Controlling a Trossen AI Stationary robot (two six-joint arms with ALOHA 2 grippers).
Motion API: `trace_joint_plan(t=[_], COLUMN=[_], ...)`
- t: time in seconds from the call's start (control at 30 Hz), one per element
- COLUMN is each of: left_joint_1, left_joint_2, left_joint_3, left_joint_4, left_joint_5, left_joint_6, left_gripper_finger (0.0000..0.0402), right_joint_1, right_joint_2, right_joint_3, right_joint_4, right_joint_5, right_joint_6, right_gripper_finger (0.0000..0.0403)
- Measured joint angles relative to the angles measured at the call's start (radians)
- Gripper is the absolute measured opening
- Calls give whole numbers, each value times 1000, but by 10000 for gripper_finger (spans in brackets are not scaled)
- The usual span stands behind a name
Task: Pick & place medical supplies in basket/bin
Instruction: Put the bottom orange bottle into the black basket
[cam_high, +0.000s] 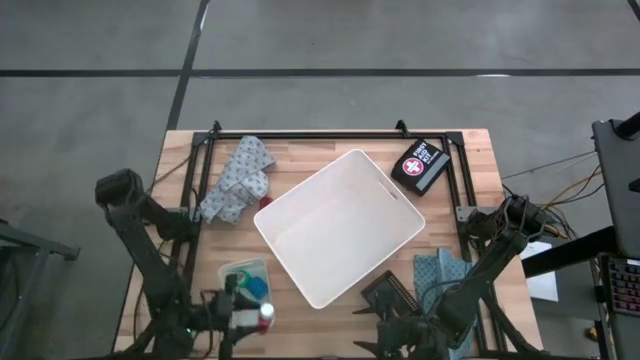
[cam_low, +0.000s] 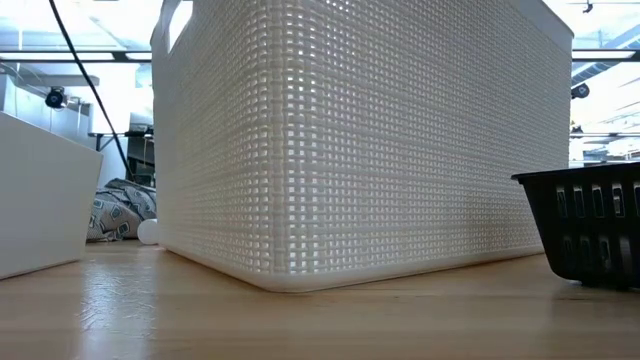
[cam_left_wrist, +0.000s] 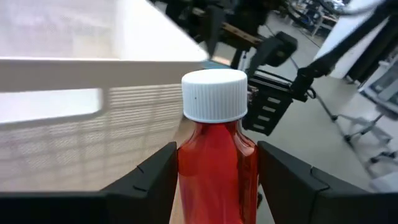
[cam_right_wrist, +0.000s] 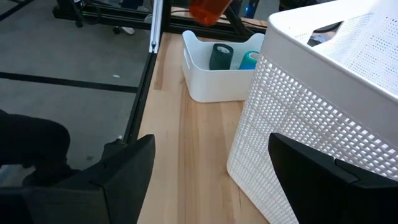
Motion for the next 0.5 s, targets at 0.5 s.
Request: trace_joint_plan(t=[0.5], left_joint_1=[123], left_joint_2=[213], left_joint_3=[5], left_joint_4=[231], left_joint_5=[211], left_joint_6=[101], left_gripper_finger=[200], right_joint_1=[0], right_joint_2=[0], right_joint_3=[0], right_joint_4=[0], right_joint_5=[0], right_joint_6=[0], right_gripper_finger=[311])
